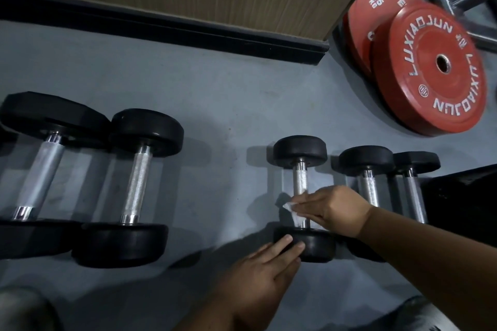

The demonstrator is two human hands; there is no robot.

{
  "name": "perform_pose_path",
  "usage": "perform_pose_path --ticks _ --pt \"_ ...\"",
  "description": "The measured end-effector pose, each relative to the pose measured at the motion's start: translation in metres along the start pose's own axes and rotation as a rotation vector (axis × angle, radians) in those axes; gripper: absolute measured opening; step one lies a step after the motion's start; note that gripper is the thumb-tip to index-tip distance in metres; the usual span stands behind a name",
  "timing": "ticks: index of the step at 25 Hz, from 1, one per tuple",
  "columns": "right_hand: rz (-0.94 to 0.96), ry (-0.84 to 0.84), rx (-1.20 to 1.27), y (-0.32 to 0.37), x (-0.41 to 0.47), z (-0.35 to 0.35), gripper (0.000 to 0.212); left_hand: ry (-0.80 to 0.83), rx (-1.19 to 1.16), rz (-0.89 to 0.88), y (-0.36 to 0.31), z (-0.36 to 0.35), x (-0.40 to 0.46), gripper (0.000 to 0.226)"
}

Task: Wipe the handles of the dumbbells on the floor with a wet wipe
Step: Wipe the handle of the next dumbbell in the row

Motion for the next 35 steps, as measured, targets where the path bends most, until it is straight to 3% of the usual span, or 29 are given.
perform_pose_path --ticks 3,5,8,10,16,19,23,26,29,32,35 --pt "-0.173 -0.154 0.013 -0.019 0.013 0.013 0.024 0.068 0.051 -0.083 -0.002 -0.003 -0.001 0.093" --pt "-0.286 -0.242 0.037 -0.023 0.017 0.013 0.024 0.048 0.118 -0.140 -0.005 0.004 -0.003 0.079" --pt "-0.355 -0.289 0.105 -0.013 0.004 -0.002 0.023 -0.259 0.206 -0.290 -0.005 0.020 0.002 0.038" --pt "-0.379 -0.279 0.154 -0.005 -0.004 -0.008 0.022 -0.424 0.105 -0.186 0.008 0.036 0.023 0.030" --pt "-0.483 -0.338 0.122 0.003 -0.012 -0.005 0.029 -0.410 -0.118 0.126 0.000 0.062 0.109 0.032" --pt "-0.550 -0.401 0.182 0.003 -0.023 -0.005 0.028 -0.353 -0.117 0.127 -0.003 0.052 0.130 0.028" --pt "-0.617 -0.418 0.292 0.007 -0.037 -0.004 0.028 -0.392 -0.149 0.080 0.000 0.043 0.125 0.031" --pt "-0.667 -0.541 0.305 0.026 -0.043 -0.002 0.029 -0.407 -0.195 0.133 0.004 0.036 0.129 0.018" --pt "-0.735 -0.681 0.224 0.071 -0.061 -0.017 0.028 -0.361 -0.003 -0.059 0.000 0.029 0.135 0.009" --pt "-0.883 -0.634 0.167 0.114 -0.064 -0.049 0.061 -0.215 0.169 -0.299 -0.001 0.023 0.137 0.021" --pt "-0.999 -0.597 0.092 0.121 -0.053 -0.061 0.066 -0.121 0.307 -0.470 0.000 0.034 0.147 0.018"
Point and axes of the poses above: each hand's wrist, its own x-axis towards the middle knuckle, its own z-axis out of the back of the hand, y = z × x, the point moved 4 cm from there along x, towards the middle knuckle, and after that the axes turned 6 degrees about x, right-handed, at the moved point
